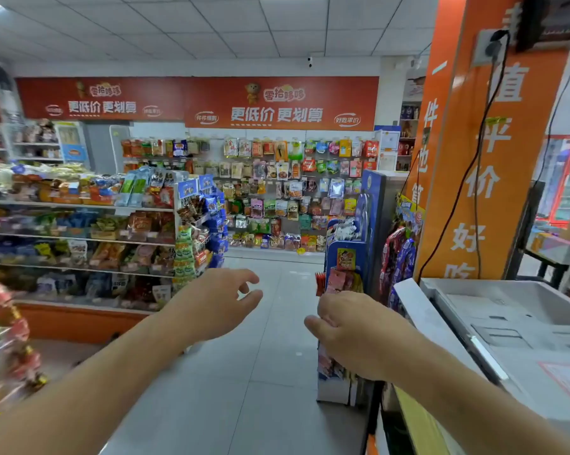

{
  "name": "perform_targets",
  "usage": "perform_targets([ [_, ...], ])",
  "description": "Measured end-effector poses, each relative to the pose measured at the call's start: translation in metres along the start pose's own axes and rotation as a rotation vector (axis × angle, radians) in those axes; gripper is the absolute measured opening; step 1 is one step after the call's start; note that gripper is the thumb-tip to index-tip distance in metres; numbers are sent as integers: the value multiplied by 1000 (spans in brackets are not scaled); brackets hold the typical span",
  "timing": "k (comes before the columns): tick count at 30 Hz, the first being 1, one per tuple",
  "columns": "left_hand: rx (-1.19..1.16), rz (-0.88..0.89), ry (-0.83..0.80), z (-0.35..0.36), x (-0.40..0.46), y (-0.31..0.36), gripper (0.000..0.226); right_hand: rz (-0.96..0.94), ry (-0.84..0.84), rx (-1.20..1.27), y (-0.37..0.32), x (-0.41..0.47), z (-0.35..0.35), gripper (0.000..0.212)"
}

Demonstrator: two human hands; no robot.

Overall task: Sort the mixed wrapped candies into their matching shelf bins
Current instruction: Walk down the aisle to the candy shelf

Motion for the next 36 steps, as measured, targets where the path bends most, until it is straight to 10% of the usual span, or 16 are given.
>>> perform_targets([
  [36,65,-199,-98,91,289,-335,32,-129,-186,-58,-60,469,149,48],
])
Point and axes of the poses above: each hand's wrist, its own x-axis towards the middle knuckle, its own z-axis out of the palm, y = z × x, the point moved 7 cm from there along x, towards the middle knuckle, and after that the axes turned 2 degrees about -x, right-handed, at the moved point
